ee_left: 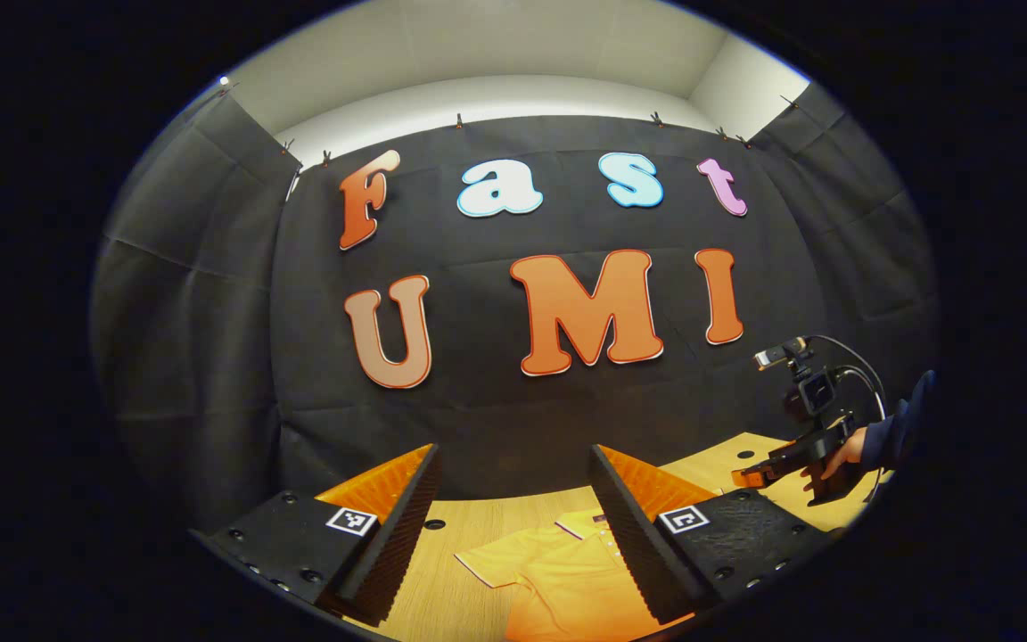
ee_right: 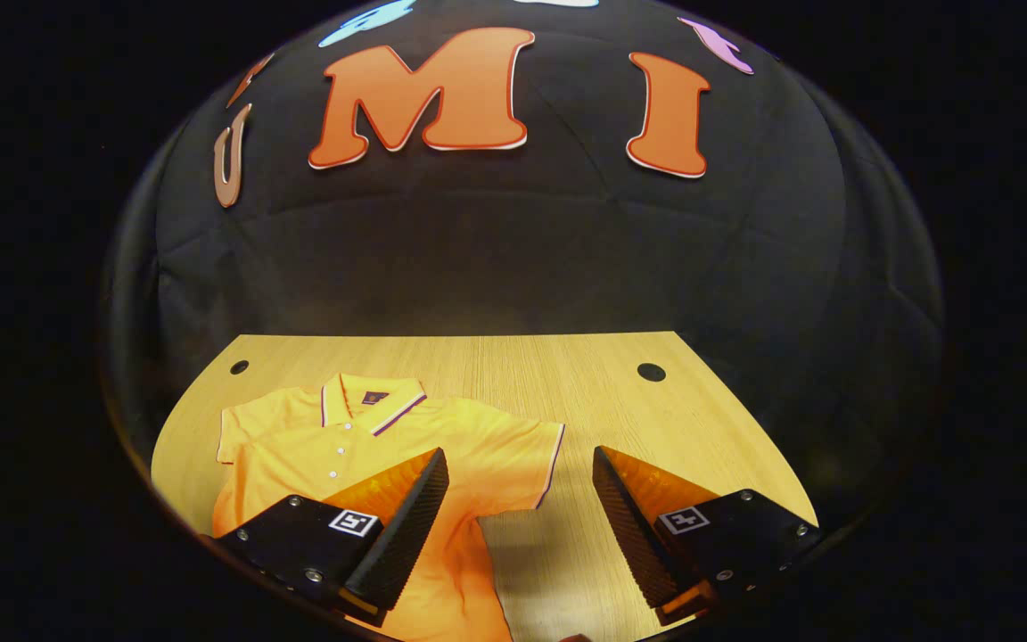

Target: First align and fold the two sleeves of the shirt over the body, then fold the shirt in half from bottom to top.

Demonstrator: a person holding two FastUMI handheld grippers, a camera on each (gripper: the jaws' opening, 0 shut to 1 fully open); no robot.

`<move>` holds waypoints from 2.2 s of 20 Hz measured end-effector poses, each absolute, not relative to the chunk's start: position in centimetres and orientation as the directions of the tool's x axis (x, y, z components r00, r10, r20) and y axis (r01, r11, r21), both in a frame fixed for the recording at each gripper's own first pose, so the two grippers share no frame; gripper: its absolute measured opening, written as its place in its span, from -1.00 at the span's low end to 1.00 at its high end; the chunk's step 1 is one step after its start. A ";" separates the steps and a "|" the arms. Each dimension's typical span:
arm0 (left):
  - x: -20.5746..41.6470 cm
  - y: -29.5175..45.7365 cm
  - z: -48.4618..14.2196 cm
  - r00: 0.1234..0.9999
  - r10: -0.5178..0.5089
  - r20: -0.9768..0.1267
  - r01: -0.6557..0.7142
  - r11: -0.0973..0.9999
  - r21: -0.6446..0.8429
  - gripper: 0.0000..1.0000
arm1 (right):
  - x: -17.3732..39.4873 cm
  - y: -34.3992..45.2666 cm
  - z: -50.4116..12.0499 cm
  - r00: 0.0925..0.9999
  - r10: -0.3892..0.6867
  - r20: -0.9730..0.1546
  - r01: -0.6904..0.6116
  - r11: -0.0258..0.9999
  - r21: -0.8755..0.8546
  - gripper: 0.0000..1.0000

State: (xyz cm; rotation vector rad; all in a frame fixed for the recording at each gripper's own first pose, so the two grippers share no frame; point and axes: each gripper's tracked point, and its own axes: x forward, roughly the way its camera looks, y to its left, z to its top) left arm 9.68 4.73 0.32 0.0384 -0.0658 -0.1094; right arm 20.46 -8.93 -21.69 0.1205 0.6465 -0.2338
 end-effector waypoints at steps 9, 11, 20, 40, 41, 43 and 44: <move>9.7 6.6 -1.6 0.996 0.086 -0.015 -0.085 0.995 0.051 0.97 | 24.1 -9.8 -29.5 0.564 -0.032 -0.825 0.224 0.968 0.116 0.94; 9.4 6.8 -1.9 0.992 0.119 -0.038 -0.117 0.991 0.063 0.97 | 24.6 -10.4 -30.8 0.509 0.006 -0.861 0.236 0.961 0.146 0.93; 9.3 6.0 -2.8 0.971 0.222 -0.093 -0.212 0.971 0.110 0.98 | 26.6 -11.8 -36.3 0.311 0.078 -0.947 0.268 0.949 0.166 0.53; 11.7 9.2 -7.6 0.949 0.240 -0.204 -0.236 0.971 0.040 0.98 | 31.5 -6.2 -31.5 0.395 0.143 -0.908 0.245 0.936 0.254 -0.88; 12.2 9.5 -8.2 0.946 0.241 -0.219 -0.238 0.970 0.038 0.98 | 31.6 -5.4 -30.7 0.404 0.158 -0.901 0.229 0.936 0.267 -0.87; 13.0 10.1 -9.6 0.938 0.230 -0.260 -0.231 0.973 0.026 0.97 | 31.8 -3.9 -29.4 0.422 0.186 -0.887 0.208 0.933 0.294 -0.87; 13.6 10.3 -10.2 0.935 0.220 -0.278 -0.223 0.975 0.020 0.98 | 31.8 -3.1 -28.8 0.432 0.197 -0.880 0.206 0.929 0.309 -0.87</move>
